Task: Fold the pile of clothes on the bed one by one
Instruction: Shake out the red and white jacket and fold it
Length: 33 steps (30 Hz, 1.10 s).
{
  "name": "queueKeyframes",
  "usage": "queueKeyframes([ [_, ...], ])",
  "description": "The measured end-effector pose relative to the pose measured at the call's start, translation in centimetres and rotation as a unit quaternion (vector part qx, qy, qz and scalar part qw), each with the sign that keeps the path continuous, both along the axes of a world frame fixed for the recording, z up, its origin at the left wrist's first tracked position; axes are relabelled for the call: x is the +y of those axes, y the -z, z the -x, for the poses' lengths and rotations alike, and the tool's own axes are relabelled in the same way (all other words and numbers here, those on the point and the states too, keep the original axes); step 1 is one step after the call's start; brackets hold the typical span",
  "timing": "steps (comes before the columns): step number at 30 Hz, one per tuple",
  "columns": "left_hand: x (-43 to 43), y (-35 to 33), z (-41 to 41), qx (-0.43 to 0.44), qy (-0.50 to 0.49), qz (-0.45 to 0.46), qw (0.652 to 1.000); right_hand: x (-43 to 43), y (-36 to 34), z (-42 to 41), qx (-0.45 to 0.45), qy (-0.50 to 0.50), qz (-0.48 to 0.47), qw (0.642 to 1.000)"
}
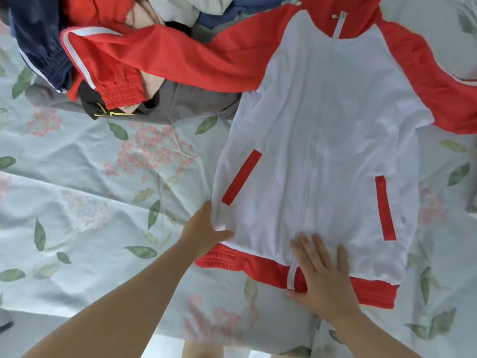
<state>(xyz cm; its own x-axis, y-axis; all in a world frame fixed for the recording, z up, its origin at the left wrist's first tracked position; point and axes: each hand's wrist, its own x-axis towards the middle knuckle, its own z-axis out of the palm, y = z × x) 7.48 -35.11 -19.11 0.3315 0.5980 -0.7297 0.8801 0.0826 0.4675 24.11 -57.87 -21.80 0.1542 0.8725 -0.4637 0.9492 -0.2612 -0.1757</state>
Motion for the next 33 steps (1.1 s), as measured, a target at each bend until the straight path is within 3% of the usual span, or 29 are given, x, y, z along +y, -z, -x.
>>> queueKeyframes([
  [4, 0.4, -1.1, 1.3, -0.064, -0.083, 0.131, 0.986, -0.1, -0.6, -1.0, -0.023, 0.005, -0.043, 0.999],
  [8, 0.8, -1.7, 1.4, -0.082, -0.270, 0.095, 0.955, -1.5, -1.0, -2.9, -0.034, 0.042, -0.034, 0.998],
  [11, -0.1, -1.5, 1.1, -0.059, -0.406, 0.139, 0.901, -3.4, -1.3, -3.6, -0.051, 0.043, -0.053, 0.996],
  [13, -1.5, -1.5, 0.9, -0.095, -0.464, 0.213, 0.855, -4.4, -1.7, -3.6, -0.045, 0.127, -0.048, 0.990],
  [15, -3.4, -1.7, 1.0, -0.179, -0.544, 0.229, 0.787, -5.1, -2.1, -3.5, -0.025, 0.325, -0.055, 0.944],
  [17, -5.6, -1.8, 1.3, -0.261, -0.627, 0.237, 0.694, -5.3, -2.6, -3.4, 0.021, 0.539, -0.041, 0.841],
  [19, -7.9, -1.9, 1.1, -0.299, -0.660, 0.248, 0.643, -5.4, -2.7, -3.5, 0.065, 0.670, -0.063, 0.737],
  [21, -9.8, -1.9, 0.0, -0.298, -0.642, 0.283, 0.647, -5.7, -2.3, -3.7, 0.136, 0.725, -0.092, 0.669],
  [23, -10.6, -1.5, -1.5, -0.273, -0.604, 0.305, 0.684, -6.0, -2.0, -3.9, 0.238, 0.760, -0.107, 0.596],
  [27, -9.6, 0.0, -3.2, -0.213, -0.615, 0.260, 0.714, -6.7, -2.4, -4.3, 0.355, 0.814, -0.139, 0.438],
  [29, -9.6, 0.4, -3.1, -0.192, -0.621, 0.234, 0.723, -7.2, -2.7, -4.1, 0.379, 0.820, -0.143, 0.405],
  [33, -12.2, 0.0, -1.8, -0.097, -0.608, 0.168, 0.770, -9.0, -2.5, -2.9, 0.350, 0.834, -0.080, 0.419],
])
